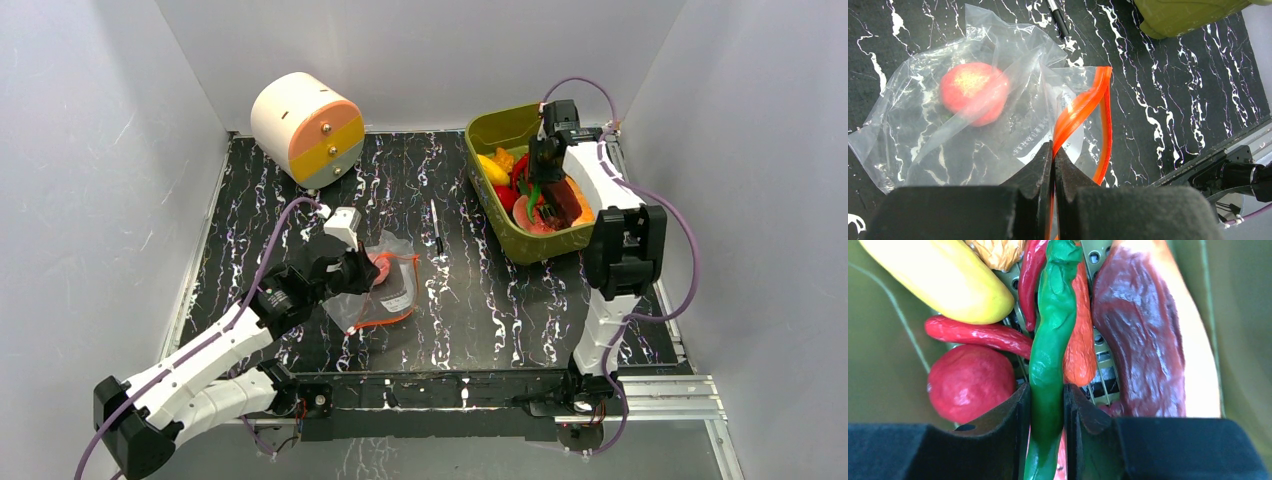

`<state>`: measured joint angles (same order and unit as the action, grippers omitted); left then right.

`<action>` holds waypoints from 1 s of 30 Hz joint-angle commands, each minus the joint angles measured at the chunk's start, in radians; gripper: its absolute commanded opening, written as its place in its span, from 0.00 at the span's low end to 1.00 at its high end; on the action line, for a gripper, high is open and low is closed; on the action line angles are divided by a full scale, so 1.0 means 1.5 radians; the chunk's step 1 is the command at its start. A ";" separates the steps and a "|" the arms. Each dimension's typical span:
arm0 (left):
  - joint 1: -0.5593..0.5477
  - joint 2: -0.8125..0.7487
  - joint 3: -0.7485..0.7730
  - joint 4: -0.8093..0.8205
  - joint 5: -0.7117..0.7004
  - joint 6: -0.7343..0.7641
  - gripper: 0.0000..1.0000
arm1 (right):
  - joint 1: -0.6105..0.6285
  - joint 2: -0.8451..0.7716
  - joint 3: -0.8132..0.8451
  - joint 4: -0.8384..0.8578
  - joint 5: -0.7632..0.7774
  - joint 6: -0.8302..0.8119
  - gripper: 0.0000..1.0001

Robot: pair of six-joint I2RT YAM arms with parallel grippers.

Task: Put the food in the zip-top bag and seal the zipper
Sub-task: Pick up the fake vegetable from the bin, then place the fake vegetable in the zipper food storage bag.

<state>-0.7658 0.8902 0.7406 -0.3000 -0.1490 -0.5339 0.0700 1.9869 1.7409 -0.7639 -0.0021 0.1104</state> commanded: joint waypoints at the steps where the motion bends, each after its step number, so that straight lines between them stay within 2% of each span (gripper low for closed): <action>1: 0.000 -0.013 0.028 -0.003 -0.014 0.011 0.00 | 0.001 -0.077 0.036 -0.025 0.026 0.033 0.19; 6: 0.000 -0.019 0.030 0.009 -0.008 0.010 0.00 | 0.001 -0.105 0.085 -0.083 0.043 0.053 0.19; 9: 0.000 -0.018 0.036 0.004 -0.008 0.013 0.00 | 0.000 -0.138 0.076 -0.090 0.042 0.067 0.19; 17: 0.000 -0.043 0.032 -0.002 -0.010 0.010 0.00 | 0.005 -0.218 0.057 -0.116 -0.024 0.081 0.19; 26: 0.000 -0.031 0.037 0.005 -0.030 0.019 0.00 | 0.036 -0.333 -0.023 -0.110 -0.090 0.098 0.19; 30: 0.000 -0.017 0.048 0.007 -0.033 0.013 0.00 | 0.055 -0.379 -0.071 -0.100 -0.156 0.119 0.19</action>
<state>-0.7658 0.8524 0.7601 -0.2993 -0.1776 -0.5198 0.1219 1.4971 1.6825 -0.9463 -0.1257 0.2485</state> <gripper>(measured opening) 0.010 0.248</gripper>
